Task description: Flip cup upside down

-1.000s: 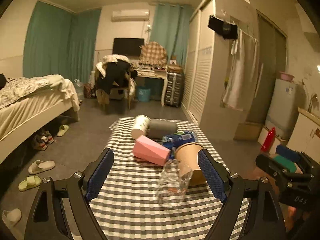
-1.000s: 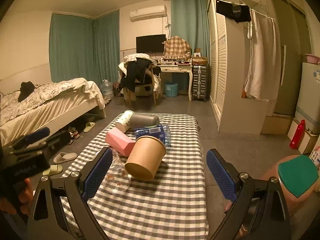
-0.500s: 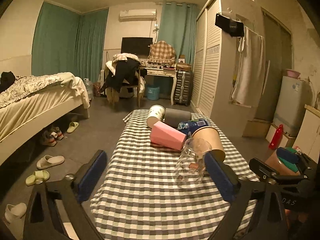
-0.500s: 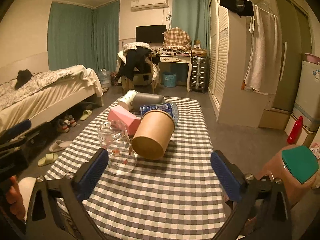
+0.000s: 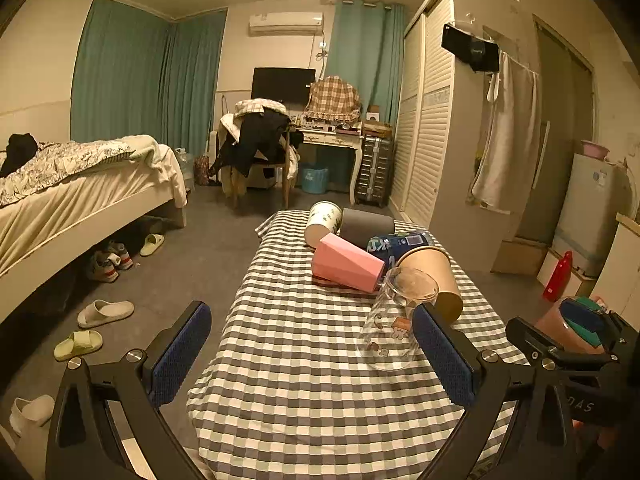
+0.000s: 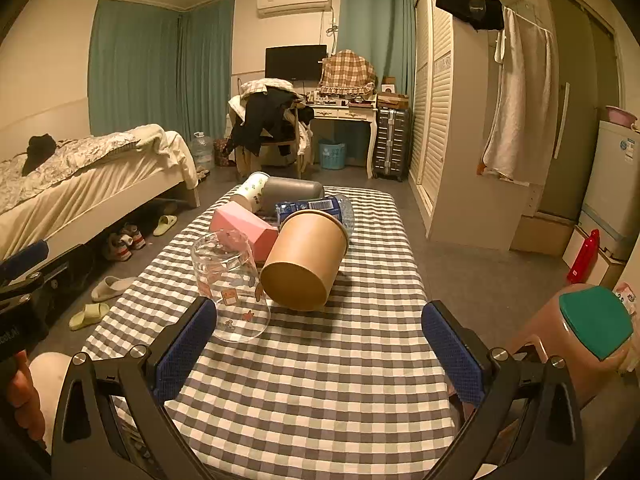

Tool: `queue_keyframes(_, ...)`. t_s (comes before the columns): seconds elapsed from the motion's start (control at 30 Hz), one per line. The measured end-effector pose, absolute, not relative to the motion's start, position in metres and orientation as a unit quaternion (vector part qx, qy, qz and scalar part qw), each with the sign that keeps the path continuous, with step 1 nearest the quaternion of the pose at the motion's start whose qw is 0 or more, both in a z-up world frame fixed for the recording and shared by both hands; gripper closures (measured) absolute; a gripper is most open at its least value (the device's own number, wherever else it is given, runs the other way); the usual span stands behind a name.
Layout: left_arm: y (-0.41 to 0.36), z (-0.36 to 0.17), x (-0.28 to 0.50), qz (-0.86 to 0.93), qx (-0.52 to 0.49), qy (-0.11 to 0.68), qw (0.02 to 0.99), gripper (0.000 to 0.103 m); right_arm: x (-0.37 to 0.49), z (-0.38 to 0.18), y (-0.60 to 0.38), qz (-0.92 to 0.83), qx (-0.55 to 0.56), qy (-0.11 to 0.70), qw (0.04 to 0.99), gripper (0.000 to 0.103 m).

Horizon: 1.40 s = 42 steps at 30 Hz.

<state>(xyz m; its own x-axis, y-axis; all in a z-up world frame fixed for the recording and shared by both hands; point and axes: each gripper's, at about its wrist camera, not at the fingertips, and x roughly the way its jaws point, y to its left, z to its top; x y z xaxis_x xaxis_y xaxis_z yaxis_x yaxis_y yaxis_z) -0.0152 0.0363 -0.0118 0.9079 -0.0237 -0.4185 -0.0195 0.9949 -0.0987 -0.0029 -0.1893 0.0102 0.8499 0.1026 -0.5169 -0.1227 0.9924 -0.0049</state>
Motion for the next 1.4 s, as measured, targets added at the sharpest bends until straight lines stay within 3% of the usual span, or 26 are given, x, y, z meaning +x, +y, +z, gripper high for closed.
queue_keyframes(1.4,0.0330,-0.0157,-0.0088,0.006,-0.039,0.223,0.974,0.000,0.0036,0.0036,-0.1919,0.059,-0.012,0.275,0.960,0.000)
